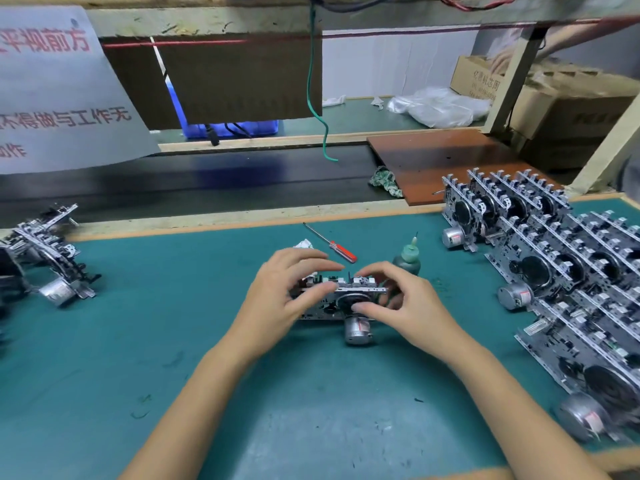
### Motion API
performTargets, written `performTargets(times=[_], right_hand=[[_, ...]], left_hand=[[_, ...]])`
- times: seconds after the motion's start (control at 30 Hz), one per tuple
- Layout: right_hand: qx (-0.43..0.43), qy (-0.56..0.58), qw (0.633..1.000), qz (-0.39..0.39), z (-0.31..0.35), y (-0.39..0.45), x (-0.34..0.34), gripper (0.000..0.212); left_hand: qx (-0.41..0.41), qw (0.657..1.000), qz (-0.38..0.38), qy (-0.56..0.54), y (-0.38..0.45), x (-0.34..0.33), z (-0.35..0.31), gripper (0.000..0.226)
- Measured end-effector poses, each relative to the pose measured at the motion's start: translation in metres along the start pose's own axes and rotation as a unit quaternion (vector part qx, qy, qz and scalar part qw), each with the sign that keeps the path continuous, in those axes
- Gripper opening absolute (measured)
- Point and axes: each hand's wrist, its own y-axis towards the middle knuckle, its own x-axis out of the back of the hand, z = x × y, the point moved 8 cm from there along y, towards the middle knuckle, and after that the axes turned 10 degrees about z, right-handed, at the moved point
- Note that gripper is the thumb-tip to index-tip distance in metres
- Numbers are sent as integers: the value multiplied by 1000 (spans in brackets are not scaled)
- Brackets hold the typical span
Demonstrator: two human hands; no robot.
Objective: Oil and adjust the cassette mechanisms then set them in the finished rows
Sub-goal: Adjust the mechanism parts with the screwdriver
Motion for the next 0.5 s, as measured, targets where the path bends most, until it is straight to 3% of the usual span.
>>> performTargets(times=[0.2, 0.5], right_hand=[[10, 102, 995, -21, -3, 1, -3, 33], [-3, 137, 990, -18, 3, 1, -7, 35]], left_hand=[[3, 997, 2, -83, 7, -11, 3, 21], [17, 988, 16, -152, 5, -12, 2, 28]])
